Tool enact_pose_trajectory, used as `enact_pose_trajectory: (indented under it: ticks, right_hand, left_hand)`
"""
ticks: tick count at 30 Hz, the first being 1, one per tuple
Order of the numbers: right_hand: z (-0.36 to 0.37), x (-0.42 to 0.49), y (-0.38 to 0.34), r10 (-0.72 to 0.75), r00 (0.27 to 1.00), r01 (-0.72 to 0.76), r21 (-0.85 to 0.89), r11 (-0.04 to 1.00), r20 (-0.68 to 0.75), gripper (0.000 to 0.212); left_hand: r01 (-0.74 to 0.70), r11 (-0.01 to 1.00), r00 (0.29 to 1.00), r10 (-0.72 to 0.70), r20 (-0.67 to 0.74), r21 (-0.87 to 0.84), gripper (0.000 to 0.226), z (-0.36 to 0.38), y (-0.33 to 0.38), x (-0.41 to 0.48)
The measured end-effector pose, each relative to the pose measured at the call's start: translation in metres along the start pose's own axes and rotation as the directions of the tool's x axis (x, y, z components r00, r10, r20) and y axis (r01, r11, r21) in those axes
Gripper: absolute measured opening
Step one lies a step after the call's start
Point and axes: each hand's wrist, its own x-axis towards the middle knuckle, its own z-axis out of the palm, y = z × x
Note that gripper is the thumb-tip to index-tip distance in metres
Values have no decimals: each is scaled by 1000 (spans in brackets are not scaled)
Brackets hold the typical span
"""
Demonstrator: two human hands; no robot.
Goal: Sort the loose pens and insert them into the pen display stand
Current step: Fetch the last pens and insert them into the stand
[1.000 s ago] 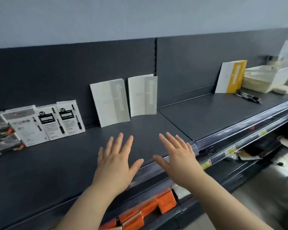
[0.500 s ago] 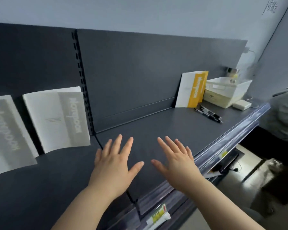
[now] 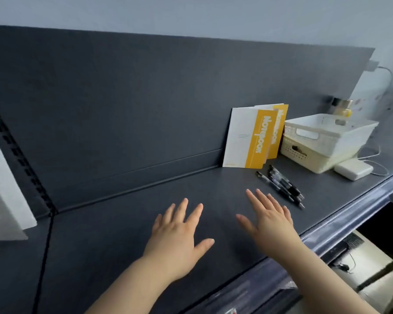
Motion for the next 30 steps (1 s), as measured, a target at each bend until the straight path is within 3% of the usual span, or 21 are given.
enact_pose_trajectory:
  ticks: [5,10,12,15,17,19,25,30]
  right_hand:
    - [-19,59,81,-59,998,59,-2,998,35,68]
    - [-31,118,143,-52,997,47,79,996,64,63]
    - [-28,137,156,-27,993,9,154,988,114,61]
    - [-22,157,166,-24,991,0,177,984,134,57]
    - [-22,163,165,-45,990,17,204,979,136,48]
    - [-20,163,162,-91,986,55,241,969,138,36]
    - [-15,156,157,-119,977,20,475,880,179,18]
    - [-19,146,145,-181,971,35,658,752,154,18]
  left_hand:
    - [101,970,992,-81,97,-223,71,15,83,59]
    - [191,819,982,-153,114,-542,59,26,154,127]
    - [262,675,964,-216,155,-689,56,30,174,152]
    - [355,363,919,-306,250,-861,55,34,198,185]
    - [358,141,890,-349,292,-923,51,33,213,200]
    - [340,-10,880,-350,322,-940,39,31,226,210]
    - [396,-150,834,-354,423,-906,35,31,245,215]
    - [329,-373,799,-380,467,-867,27,26,238,203]
